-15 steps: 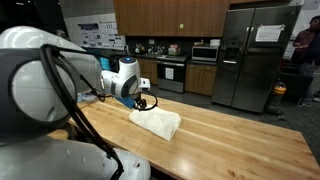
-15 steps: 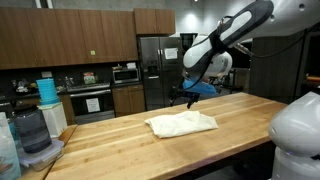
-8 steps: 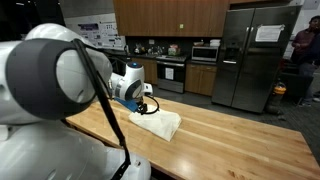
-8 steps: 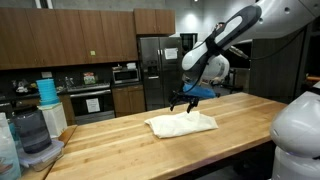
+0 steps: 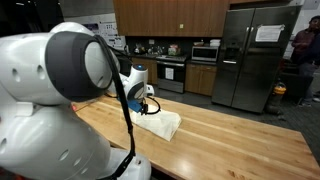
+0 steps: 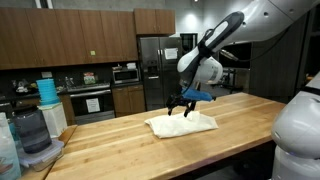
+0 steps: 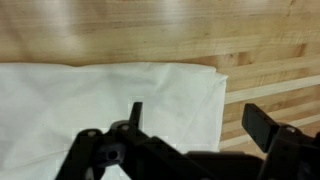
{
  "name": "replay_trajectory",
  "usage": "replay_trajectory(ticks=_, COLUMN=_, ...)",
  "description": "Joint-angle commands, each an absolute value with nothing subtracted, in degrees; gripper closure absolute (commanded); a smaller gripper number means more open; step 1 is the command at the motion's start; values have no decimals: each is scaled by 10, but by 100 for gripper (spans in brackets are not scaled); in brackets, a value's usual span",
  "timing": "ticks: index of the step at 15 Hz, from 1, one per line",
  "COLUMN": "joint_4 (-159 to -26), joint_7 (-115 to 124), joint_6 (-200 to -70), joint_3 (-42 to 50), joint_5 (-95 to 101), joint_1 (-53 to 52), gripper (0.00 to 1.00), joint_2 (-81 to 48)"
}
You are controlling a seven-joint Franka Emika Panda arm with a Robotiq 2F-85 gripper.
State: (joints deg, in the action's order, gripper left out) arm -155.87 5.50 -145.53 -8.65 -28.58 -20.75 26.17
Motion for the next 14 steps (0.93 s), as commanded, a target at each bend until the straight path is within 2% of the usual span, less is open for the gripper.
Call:
replay_trajectory(ticks=1, joint_4=-1534, joint_7=0, joint_6=-1472, joint_3=-65, joint_5=-339, joint_1=-236, gripper=0, joint_2=234)
replay_trajectory(ticks=14, joint_4=-1501, joint_7=12, joint_6=-1500, joint_3=-106, joint_5=-351, joint_1=-237, gripper=0, joint_2=194)
